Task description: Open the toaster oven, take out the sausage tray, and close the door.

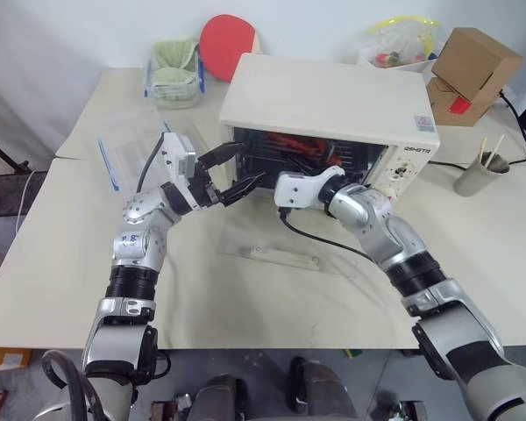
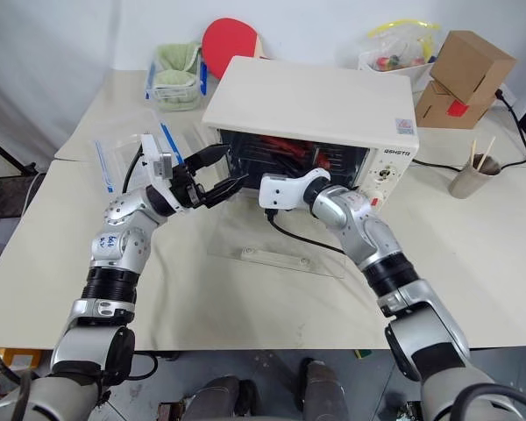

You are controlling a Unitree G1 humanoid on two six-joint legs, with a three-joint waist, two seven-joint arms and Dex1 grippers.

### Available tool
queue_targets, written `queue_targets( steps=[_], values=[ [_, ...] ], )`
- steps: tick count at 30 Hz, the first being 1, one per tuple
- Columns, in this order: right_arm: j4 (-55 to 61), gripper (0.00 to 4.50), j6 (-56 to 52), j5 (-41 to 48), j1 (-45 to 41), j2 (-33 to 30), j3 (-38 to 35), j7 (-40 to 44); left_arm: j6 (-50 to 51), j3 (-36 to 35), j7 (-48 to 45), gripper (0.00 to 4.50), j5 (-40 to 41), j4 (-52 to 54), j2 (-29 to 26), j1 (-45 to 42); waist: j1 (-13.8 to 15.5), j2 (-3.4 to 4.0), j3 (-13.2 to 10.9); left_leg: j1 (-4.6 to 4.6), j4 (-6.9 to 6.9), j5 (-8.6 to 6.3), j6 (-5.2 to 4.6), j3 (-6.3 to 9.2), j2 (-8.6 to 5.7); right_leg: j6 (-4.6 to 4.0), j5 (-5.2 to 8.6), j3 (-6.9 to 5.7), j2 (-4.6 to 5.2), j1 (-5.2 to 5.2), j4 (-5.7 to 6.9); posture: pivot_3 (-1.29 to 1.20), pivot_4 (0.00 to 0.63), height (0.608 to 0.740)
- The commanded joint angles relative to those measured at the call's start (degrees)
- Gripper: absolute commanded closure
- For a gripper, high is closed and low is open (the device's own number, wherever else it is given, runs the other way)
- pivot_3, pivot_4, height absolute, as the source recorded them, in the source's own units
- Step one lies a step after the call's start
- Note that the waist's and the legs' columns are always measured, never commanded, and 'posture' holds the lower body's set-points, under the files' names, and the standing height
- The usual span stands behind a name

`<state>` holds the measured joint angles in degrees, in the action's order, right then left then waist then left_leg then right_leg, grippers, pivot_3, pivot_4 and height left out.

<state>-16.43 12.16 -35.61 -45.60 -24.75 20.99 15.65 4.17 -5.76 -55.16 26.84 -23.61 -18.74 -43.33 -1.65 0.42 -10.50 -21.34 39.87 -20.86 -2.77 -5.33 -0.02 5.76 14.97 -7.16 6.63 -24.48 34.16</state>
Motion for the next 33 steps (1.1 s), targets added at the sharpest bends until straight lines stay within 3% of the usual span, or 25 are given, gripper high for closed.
queue_targets(
  steps=[1,14,22,28,33],
  values=[
    [9.03,4.43,-0.52,2.41,2.74,-0.73,-2.35,1.95,0.9,-1.51,-0.05,0.0,0.81,0.42,-0.82,-1.11,0.04,0.0,0.0,0.0,0.03,0.0,0.0,0.0,0.0,0.0,0.0,0.01,0.0,0.0,0.02,0.0,0.15,0.74],
    [32.54,4.43,-4.98,2.06,19.7,-5.24,-5.23,10.64,4.1,-3.54,-2.4,0.0,1.75,-2.46,-1.46,-2.58,1.18,-0.02,-0.01,-0.01,0.16,0.0,0.0,0.0,-0.03,0.0,0.0,0.06,0.0,0.01,0.1,0.0,0.15,0.74],
    [39.36,4.43,-5.12,2.88,25.82,-8.27,-6.88,14.34,9.25,-4.62,-1.88,0.0,3.57,0.64,-1.63,-0.6,2.2,-0.05,-0.03,-0.02,0.17,0.0,0.0,0.03,-0.08,0.01,-0.01,0.05,0.0,0.03,0.08,0.0,0.15,0.74],
    [43.59,4.43,-4.94,3.31,29.48,-9.01,-7.9,15.83,20.71,-5.92,-0.14,0.0,7.48,8.65,-4.32,4.37,1.65,-0.05,-0.03,0.06,0.21,0.01,0.0,-0.01,-0.06,0.01,-0.01,0.13,-0.01,0.05,0.17,0.0,0.15,0.74],
    [45.66,4.43,-3.14,4.36,31.89,-10.8,-9.19,16.63,39.71,-7.51,5.39,0.0,14.28,15.37,-8.01,7.42,1.61,-0.06,-0.04,0.07,0.23,0.01,0.0,0.01,-0.06,0.01,0.0,0.21,0.01,0.06,0.19,0.0,0.15,0.74]
  ],
)
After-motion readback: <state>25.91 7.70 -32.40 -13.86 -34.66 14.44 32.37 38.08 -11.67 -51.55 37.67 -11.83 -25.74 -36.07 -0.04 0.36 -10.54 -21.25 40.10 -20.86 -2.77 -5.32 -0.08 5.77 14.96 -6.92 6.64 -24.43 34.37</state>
